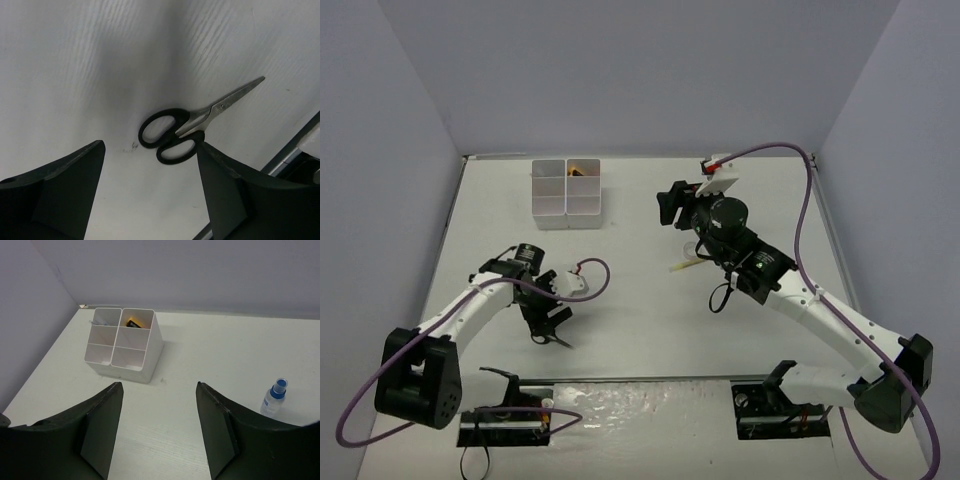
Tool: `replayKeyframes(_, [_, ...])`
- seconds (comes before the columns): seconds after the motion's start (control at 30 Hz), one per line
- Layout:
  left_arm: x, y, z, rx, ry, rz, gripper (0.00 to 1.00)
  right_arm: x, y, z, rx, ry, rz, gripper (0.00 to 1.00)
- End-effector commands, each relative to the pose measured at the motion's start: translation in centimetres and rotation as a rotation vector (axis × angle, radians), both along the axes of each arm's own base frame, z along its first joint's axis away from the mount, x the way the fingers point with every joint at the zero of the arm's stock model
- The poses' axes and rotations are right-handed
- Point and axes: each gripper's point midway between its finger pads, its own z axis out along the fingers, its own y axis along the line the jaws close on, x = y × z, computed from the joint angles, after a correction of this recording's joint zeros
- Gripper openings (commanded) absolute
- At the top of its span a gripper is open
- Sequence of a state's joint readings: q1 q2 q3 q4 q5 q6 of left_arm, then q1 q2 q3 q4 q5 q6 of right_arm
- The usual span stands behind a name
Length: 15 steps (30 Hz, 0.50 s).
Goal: Sort the stationery into containers
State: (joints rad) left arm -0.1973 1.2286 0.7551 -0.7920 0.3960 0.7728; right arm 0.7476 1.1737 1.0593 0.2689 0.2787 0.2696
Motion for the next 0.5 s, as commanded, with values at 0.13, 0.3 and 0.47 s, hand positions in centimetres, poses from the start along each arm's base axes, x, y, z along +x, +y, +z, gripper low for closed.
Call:
replayKeyframes(0.13, [4.6,-0.1,-1.1,0.086,-0.099,-0.016,0.53,0.1,-0.4,0.2,0.038,-0.015,-0.052,0.58])
replayKeyframes(0.3, [4.5,-0.7,-0.2,0.028,-0.111,-0.032,0.48,-0.3,-1.3,-0.1,0.024,-0.019,-0.067,0.58])
replayKeyframes(0.47, [4.8,-0.1,0.1,0.067,-0.12,-0.045,0.42,-0.8,-2.1,0.1,0.004,-0.026,-0.083,0.59])
